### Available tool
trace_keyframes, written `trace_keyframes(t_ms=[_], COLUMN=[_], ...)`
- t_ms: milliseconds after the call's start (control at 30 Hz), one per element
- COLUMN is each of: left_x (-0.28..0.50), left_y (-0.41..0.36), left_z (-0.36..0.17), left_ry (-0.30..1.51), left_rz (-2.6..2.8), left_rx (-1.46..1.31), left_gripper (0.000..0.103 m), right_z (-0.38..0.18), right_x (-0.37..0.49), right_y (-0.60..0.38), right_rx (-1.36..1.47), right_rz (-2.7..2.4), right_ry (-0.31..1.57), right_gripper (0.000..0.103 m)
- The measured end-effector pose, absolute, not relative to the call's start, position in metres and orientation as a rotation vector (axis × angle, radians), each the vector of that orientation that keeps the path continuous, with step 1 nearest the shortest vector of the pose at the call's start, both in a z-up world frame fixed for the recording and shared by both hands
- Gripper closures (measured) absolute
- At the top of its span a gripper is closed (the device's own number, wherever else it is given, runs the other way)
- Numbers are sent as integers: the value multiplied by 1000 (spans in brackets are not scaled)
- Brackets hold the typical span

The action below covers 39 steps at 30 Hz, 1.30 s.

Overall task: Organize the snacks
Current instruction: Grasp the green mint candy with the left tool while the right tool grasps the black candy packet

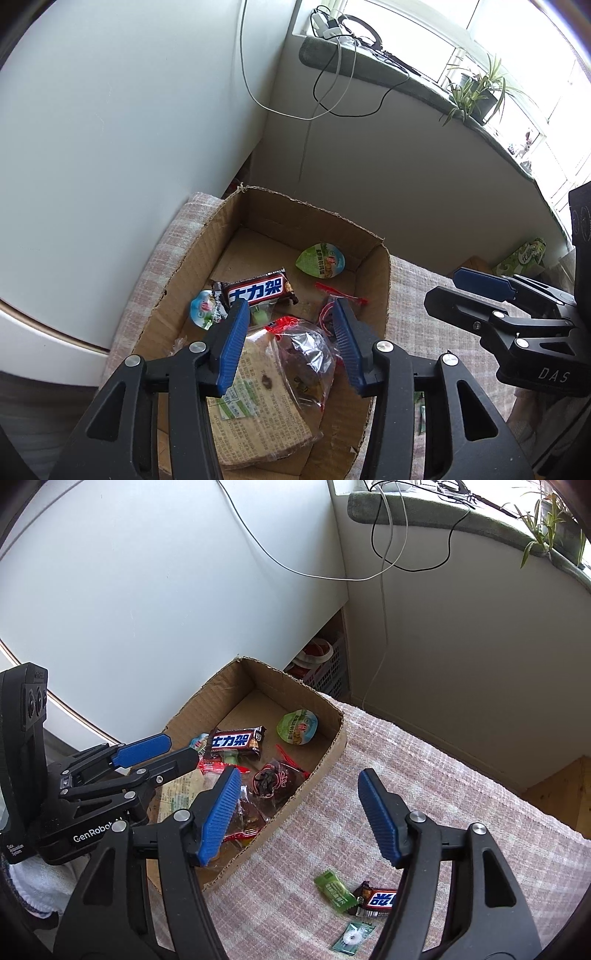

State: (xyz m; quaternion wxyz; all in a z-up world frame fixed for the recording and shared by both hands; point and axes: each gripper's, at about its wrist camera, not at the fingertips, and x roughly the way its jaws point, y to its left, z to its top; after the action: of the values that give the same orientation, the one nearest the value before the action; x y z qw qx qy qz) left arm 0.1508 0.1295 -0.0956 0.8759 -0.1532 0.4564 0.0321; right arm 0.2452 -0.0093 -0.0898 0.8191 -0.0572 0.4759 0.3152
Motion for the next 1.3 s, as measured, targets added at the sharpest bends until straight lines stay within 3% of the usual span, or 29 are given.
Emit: trace_keyframes(t_ms=[467,867,967,1100,1300], left_x=[128,104,101,102,114], left_y=[74,-11,-30,-45,-50], left_z=[-96,-123,-135,-149,-168], left_ry=[986,1096,1135,1184,1249], left_rz=[-90,-246,-277,-297,-288], left_rx=[-310,-227,-187,-182,-239], left_gripper=[57,57,66,74,74], right_z=[-86,-155,-174,-193,-211], right_x=[217,165,156,153,155], right_y=[-124,-187,-186,-181,-178], right_rx=[-54,-34,-26,-10,14], right_rz=[523,370,342,319,286], right_ry=[1000,1176,1219,1259,1293], right_gripper=[34,34,34,47,53])
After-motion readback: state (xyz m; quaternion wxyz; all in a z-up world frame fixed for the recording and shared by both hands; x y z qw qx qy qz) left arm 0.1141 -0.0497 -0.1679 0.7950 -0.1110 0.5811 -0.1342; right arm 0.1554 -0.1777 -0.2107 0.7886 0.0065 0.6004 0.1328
